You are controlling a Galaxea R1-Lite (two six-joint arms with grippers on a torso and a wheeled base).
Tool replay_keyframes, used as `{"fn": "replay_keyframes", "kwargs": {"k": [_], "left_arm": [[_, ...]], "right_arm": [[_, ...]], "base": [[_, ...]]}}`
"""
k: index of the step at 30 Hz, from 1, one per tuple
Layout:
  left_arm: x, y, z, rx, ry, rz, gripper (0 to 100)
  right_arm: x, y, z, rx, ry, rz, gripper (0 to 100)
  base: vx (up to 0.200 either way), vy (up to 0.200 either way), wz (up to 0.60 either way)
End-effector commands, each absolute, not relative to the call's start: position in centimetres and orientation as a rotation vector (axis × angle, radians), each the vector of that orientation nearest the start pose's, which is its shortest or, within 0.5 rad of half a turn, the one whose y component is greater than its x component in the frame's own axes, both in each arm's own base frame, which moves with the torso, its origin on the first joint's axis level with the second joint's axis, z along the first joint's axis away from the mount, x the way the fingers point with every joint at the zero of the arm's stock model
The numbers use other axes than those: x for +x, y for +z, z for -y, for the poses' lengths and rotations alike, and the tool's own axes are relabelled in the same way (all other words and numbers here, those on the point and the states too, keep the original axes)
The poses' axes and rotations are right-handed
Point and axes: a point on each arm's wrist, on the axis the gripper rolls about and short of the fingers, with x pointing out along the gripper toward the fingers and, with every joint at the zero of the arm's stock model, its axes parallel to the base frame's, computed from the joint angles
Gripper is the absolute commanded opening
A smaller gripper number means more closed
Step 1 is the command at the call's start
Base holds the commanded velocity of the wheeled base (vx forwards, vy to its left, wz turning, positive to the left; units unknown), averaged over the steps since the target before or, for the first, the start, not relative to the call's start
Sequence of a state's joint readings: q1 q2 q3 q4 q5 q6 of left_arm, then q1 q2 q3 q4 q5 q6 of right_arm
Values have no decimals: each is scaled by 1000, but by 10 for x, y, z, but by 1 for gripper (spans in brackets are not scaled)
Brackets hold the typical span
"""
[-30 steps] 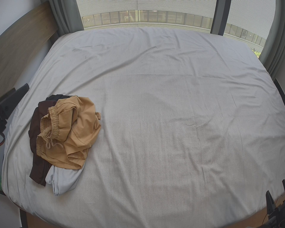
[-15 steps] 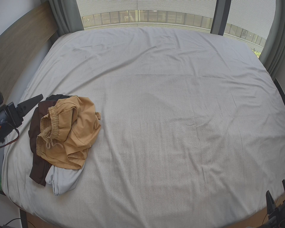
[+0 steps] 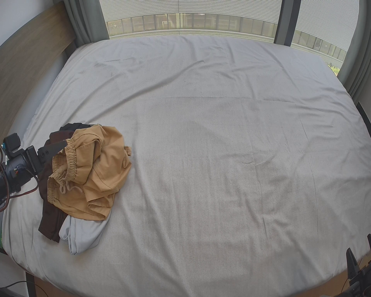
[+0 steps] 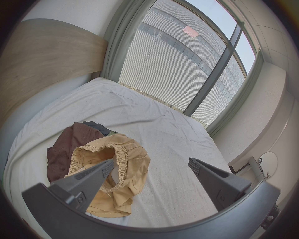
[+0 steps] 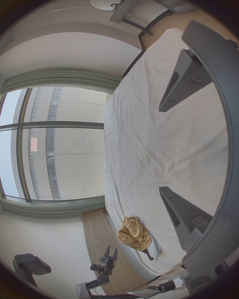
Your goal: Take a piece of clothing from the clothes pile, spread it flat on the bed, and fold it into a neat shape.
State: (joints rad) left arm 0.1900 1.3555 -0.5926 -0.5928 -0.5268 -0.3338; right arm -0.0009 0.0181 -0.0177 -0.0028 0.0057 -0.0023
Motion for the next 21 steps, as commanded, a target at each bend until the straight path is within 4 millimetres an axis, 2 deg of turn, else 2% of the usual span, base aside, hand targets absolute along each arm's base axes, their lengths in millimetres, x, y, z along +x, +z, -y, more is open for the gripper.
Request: {"fn": "replay_keyframes", "kwargs": {"k": [1, 12, 21], "left_arm": [[220, 194, -31, -414, -309, -278, 100], [245, 173, -41, -431, -295, -302, 100], [256, 167, -39, -514, -300, -314, 100]], "right_arm": [[-23, 76, 0, -3, 5, 3, 100], [-23, 76, 0, -2, 5, 3, 100], [-23, 76, 0, 5, 3, 3, 100]], "base": [[0, 0, 0], [0, 0, 0], [0, 0, 0]]}}
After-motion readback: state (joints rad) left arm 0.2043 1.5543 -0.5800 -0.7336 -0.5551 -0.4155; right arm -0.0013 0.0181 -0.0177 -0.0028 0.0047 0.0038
